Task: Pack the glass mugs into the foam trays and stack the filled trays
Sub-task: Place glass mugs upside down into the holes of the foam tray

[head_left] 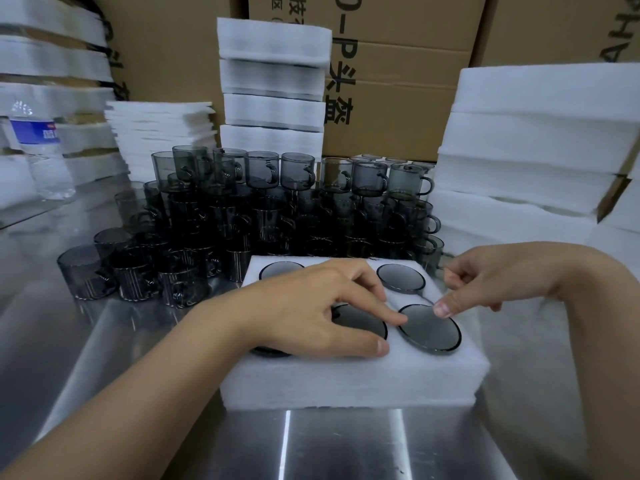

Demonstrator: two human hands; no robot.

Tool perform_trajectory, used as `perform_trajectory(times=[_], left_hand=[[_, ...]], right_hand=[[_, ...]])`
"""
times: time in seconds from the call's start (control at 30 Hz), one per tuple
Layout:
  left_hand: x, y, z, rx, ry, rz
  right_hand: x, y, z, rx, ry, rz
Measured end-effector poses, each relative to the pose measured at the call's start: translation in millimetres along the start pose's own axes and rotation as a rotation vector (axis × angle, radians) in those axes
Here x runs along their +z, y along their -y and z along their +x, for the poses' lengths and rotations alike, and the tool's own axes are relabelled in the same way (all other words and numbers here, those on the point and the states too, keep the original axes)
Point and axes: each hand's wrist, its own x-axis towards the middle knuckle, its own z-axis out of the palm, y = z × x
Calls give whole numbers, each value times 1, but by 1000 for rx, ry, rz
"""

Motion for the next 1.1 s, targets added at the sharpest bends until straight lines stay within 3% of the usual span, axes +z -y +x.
perform_trajectory(times=[0.23,0.33,0.43,0.5,0.7,0.9,1.1], left_hand=[[-5,8,1,-1,-45,-60],[-15,19,4,-14,-389,-49],[-30,39,5,-131,-812,127],[-36,55,2,-279,-930,288],[-36,88,-1,-414,-869,434],[-36,96,-3,-371,-831,522],[-34,97,-1,-316,-820,535]], right_hand=[[0,-1,0,-8,-7,21],[0,-1,-1,-29,-9,25],[2,3,-2,-48,-23,36],[3,7,-2,-59,-58,43],[16,29,9,-128,-234,67],[33,45,23,-206,-519,25],[34,46,24,-239,-608,59]])
